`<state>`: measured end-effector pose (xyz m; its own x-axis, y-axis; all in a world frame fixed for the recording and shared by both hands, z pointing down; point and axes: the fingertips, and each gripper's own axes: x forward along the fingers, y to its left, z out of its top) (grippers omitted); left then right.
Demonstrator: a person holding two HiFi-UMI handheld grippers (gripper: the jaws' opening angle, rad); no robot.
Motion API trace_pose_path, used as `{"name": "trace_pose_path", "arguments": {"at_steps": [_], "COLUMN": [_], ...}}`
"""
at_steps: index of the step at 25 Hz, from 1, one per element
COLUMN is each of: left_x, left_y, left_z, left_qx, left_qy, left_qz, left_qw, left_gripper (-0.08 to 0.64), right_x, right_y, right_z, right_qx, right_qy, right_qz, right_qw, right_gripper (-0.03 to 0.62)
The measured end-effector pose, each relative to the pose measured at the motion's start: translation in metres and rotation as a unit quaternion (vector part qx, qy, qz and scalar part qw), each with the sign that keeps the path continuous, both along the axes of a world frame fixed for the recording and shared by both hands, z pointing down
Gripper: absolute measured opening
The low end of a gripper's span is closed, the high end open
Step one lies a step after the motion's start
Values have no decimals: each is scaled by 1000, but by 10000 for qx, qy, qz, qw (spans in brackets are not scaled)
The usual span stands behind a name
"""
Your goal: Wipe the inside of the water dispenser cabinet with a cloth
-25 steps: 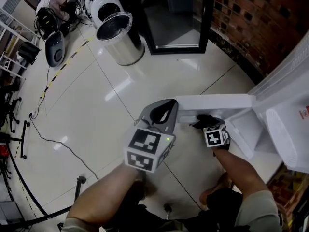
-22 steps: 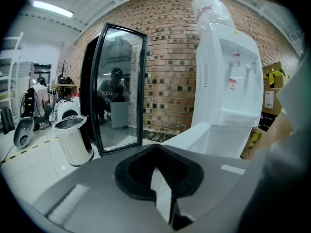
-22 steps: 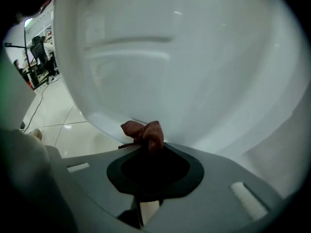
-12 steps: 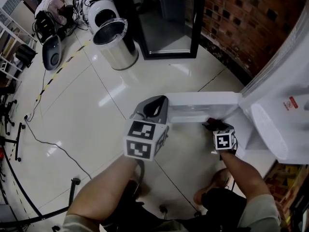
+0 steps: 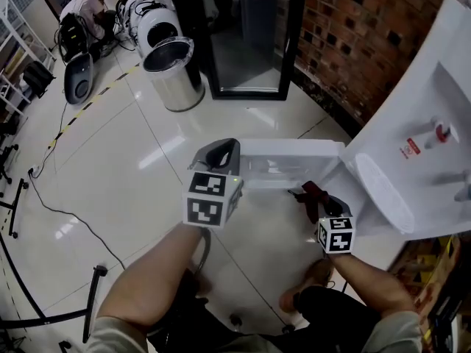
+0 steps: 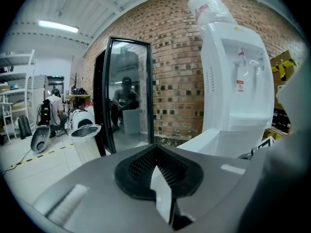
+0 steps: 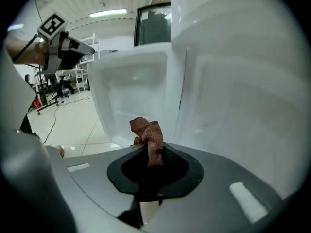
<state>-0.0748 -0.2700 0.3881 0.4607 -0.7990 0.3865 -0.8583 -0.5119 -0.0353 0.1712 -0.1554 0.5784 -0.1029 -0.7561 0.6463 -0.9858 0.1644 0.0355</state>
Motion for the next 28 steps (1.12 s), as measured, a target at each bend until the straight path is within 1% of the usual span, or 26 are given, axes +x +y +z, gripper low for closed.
{"name": "trace_pose_path", "arguments": {"at_steps": [3, 5, 7, 8, 11, 14, 17, 20, 22, 28], "left_x": [1, 7, 15, 19, 34, 55, 74, 93, 100, 106], "left_y": [11, 22, 34, 41, 62, 83, 99, 108, 111, 112], "left_z": [-15, -33, -48, -53, -61, -68, -68, -70, -71, -62], "left_qx": [164, 273, 342, 318, 53, 4, -85, -116, -99, -177], "left_qy": [67, 109, 305, 455, 820, 1001, 1145, 1177, 1146, 1009], "left_qz": [38, 141, 211, 208, 232, 439, 633, 875, 1014, 1177], "left_qw": [9998, 9995, 9987, 9982, 9963, 9940, 9914, 9891, 9882, 9878], "left_gripper": [0, 0, 0, 0, 0, 0, 0, 0, 0, 0], "right_x": [14, 21, 26, 29, 37, 35, 32, 40, 48, 57], "right_y": [-5, -6, -3, -1, 9, 21, 21, 10, 2, -21], "right_z": [-41, -63, -81, -89, -112, -120, -120, -126, -129, -123], "right_qx": [497, 705, 834, 893, 1085, 1292, 1633, 2061, 2250, 2478], "right_qy": [-105, -145, -154, -164, -268, -527, -794, -892, -890, -888], "right_qz": [224, 333, 411, 466, 672, 852, 1147, 1503, 1666, 1923], "right_qw": [9985, 9968, 9955, 9948, 9915, 9865, 9767, 9628, 9559, 9453], "right_gripper": [61, 61, 61, 61, 61, 61, 61, 61, 61, 62]}}
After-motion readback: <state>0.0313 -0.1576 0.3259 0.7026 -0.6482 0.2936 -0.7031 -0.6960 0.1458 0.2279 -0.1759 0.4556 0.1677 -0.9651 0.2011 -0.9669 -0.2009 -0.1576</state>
